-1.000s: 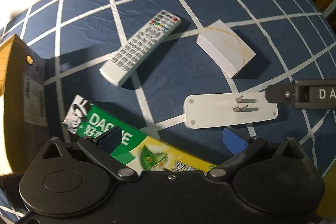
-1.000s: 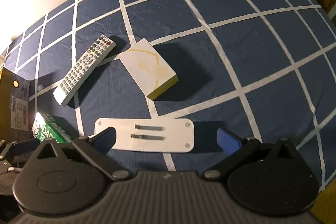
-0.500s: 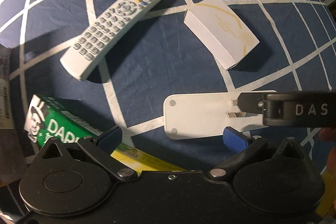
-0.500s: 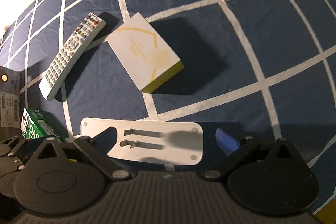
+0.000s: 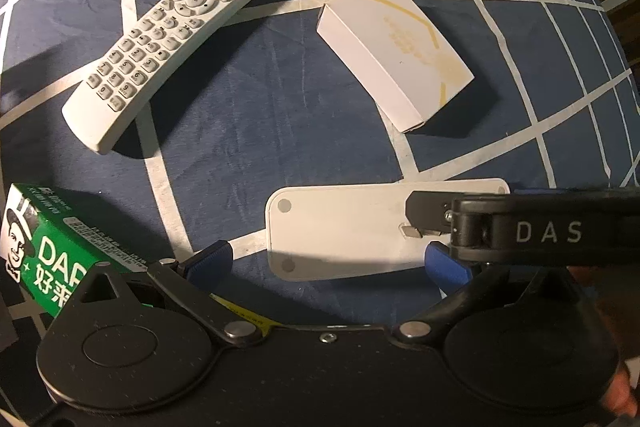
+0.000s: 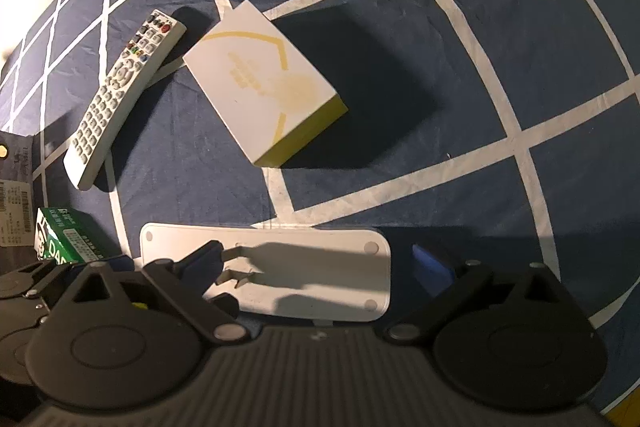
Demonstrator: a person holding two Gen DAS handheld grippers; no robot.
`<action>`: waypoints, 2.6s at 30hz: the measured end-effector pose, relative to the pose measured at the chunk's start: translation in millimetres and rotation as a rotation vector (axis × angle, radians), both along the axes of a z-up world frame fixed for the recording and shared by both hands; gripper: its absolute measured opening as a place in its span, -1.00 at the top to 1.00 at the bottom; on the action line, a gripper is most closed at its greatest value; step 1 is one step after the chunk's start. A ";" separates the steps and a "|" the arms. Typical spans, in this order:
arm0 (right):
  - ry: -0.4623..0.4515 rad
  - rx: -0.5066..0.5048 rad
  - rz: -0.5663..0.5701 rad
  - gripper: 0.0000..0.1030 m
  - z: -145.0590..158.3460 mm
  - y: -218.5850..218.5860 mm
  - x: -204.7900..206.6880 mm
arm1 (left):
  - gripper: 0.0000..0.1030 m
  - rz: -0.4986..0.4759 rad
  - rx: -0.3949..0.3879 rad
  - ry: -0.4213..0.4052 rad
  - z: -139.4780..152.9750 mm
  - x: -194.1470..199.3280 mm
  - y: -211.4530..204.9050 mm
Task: Organize objects
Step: 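Close the right gripper on the white power strip and lift it, then carry the power strip with the right gripper into the cardboard box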
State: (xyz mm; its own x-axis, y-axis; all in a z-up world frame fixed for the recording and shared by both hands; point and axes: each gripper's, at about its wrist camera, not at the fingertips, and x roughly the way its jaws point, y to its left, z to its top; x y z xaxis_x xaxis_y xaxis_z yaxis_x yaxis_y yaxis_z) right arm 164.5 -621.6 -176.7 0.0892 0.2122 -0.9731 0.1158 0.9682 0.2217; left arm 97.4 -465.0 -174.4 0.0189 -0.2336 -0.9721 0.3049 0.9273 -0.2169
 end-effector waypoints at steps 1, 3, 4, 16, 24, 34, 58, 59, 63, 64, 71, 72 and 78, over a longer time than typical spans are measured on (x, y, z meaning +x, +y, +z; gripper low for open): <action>0.001 0.003 -0.001 -0.93 -0.8 -0.3 -0.2 | -1.00 0.001 -0.004 0.002 -0.6 0.6 -0.6; 0.004 0.009 -0.001 -0.91 -2.5 -0.4 0.1 | -1.00 -0.004 -0.008 0.006 -2.1 1.2 -2.6; 0.006 0.012 -0.003 -0.88 -3.5 -0.5 0.3 | -0.99 -0.009 -0.010 0.008 -2.9 1.3 -3.4; 0.007 0.030 0.002 -0.73 -3.4 -0.2 1.3 | -0.64 -0.005 -0.030 0.048 -7.6 2.3 -5.0; -0.013 0.019 -0.003 -0.71 2.4 1.2 -5.4 | -0.59 0.000 -0.025 0.021 0.3 -2.7 -3.9; -0.090 0.011 0.001 -0.71 31.8 13.0 -25.5 | -0.58 0.001 -0.033 -0.053 30.1 -19.6 5.3; -0.261 0.034 0.099 -0.71 113.0 134.7 -83.1 | -0.58 0.100 -0.036 -0.208 113.5 -58.8 136.1; -0.267 0.036 0.103 -0.71 116.0 143.3 -84.8 | -0.58 0.105 -0.035 -0.214 117.0 -59.9 144.6; -0.295 0.048 0.118 -0.71 128.1 179.9 -93.6 | -0.58 0.121 -0.028 -0.240 130.6 -63.5 181.3; -0.301 0.052 0.121 -0.71 130.9 188.9 -95.8 | -0.58 0.125 -0.025 -0.246 134.0 -64.5 190.4; -0.343 0.071 0.148 -0.71 147.5 254.6 -113.0 | -0.58 0.151 -0.014 -0.290 153.4 -73.3 255.6; -0.349 0.072 0.152 -0.71 149.5 264.3 -115.8 | -0.58 0.156 -0.014 -0.295 155.2 -74.6 264.5; -0.376 0.078 0.179 -0.71 158.9 313.7 -128.3 | -0.58 0.185 -0.014 -0.321 164.2 -82.3 313.0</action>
